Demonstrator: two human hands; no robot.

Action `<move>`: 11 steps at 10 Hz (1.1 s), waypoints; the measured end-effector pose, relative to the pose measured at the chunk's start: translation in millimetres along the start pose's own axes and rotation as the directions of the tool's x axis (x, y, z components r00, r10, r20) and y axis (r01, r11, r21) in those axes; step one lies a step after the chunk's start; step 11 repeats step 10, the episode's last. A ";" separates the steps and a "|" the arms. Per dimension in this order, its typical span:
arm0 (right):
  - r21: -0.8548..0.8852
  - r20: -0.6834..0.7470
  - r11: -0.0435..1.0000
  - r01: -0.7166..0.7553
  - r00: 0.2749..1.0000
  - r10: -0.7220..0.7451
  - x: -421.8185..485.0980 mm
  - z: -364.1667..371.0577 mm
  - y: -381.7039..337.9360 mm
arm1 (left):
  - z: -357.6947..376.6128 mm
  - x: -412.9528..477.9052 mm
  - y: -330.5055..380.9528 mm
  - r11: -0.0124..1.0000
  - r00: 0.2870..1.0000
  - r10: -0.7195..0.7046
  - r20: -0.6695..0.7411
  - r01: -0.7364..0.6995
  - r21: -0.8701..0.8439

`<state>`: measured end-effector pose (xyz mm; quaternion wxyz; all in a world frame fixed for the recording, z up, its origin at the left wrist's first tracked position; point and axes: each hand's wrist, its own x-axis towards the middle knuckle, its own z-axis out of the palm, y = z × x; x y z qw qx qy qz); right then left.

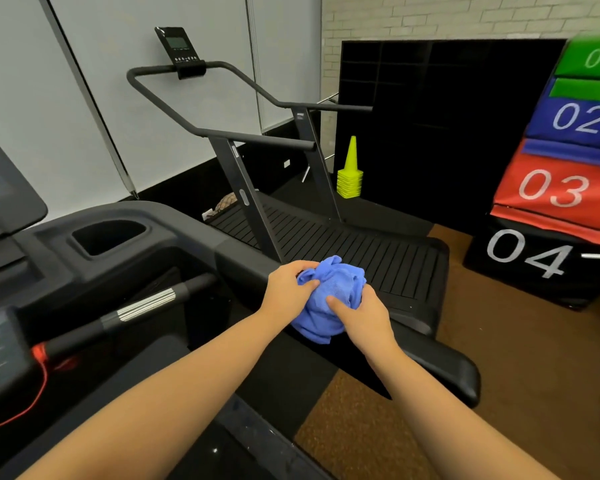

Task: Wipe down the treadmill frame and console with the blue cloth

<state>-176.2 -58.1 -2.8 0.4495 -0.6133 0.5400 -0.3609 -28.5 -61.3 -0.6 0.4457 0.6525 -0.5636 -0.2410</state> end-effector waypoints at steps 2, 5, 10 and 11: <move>-0.240 -0.104 0.970 0.032 0.993 -0.059 5.6 -6.6 11.2 | 20.0 10.9 -6.3 0.979 1.000 0.019 -0.011 -0.016 0.202; -0.734 0.137 0.575 0.361 0.908 -0.396 -3.1 -3.4 29.0 | 24.4 -15.5 -32.1 0.899 0.947 0.260 0.188 -0.309 0.311; -0.702 0.218 0.620 0.350 0.935 -0.281 2.6 2.5 3.8 | -10.9 -31.8 -5.9 0.890 0.973 0.077 0.218 -0.166 0.425; -0.702 0.218 0.620 0.350 0.935 -0.281 2.6 2.5 3.8 | -10.9 -31.8 -5.9 0.890 0.973 0.077 0.218 -0.166 0.425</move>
